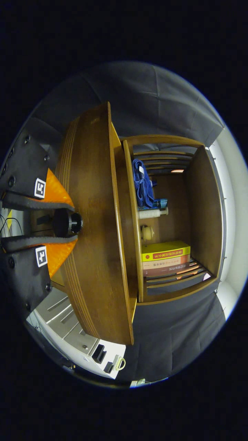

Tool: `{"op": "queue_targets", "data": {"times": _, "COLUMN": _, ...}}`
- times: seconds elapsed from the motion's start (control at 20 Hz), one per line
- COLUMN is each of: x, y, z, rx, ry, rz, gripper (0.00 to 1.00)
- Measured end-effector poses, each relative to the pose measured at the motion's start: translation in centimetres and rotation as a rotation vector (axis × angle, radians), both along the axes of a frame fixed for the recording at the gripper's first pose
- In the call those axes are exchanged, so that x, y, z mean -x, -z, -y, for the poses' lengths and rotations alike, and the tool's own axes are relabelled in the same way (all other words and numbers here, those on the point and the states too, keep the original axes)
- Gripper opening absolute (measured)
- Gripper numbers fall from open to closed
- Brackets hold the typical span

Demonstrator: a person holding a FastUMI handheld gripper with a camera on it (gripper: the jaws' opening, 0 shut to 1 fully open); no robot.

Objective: Pull open the drawer, take out the items inside it, and place them on the countertop above the cabinet.

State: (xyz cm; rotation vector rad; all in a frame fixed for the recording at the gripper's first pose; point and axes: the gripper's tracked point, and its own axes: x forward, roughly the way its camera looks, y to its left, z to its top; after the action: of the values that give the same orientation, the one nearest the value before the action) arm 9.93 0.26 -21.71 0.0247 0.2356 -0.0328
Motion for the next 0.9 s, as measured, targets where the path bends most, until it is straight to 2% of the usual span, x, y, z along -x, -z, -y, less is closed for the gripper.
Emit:
{"op": "queue_targets", "data": {"times": 0.1, "x": 0.3, "y": 0.1, "z": 0.0, "rx": 0.008, "ry": -0.001, "rz": 0.006, "gripper": 0.37}}
{"op": "queue_targets", "data": {"times": 0.35, "x": 0.2, "y": 0.3, "z": -0.1, "rx": 0.021, "ry": -0.018, "rz": 0.003, "gripper": 0.48}}
{"op": "queue_targets", "data": {"times": 0.55, "x": 0.9, "y": -0.1, "z": -0.3, "rx": -0.026, "ry": -0.025, "rz": -0.001, "gripper": 0.57}}
{"op": "queue_targets", "data": {"times": 0.65, "x": 2.0, "y": -1.7, "z": -0.7, "rx": -0.045, "ry": -0.052, "rz": 0.031, "gripper": 0.64}}
{"op": "queue_targets", "data": {"times": 0.75, "x": 2.5, "y": -5.9, "z": -0.3, "rx": -0.075, "ry": -0.043, "rz": 0.098, "gripper": 0.72}}
{"op": "queue_targets", "data": {"times": 0.8, "x": 2.2, "y": -8.3, "z": 0.2, "rx": -0.038, "ry": -0.035, "rz": 0.129, "gripper": 0.76}}
{"op": "queue_targets", "data": {"times": 0.9, "x": 1.1, "y": -11.9, "z": 2.3, "rx": 0.25, "ry": -0.023, "rz": 0.165, "gripper": 0.79}}
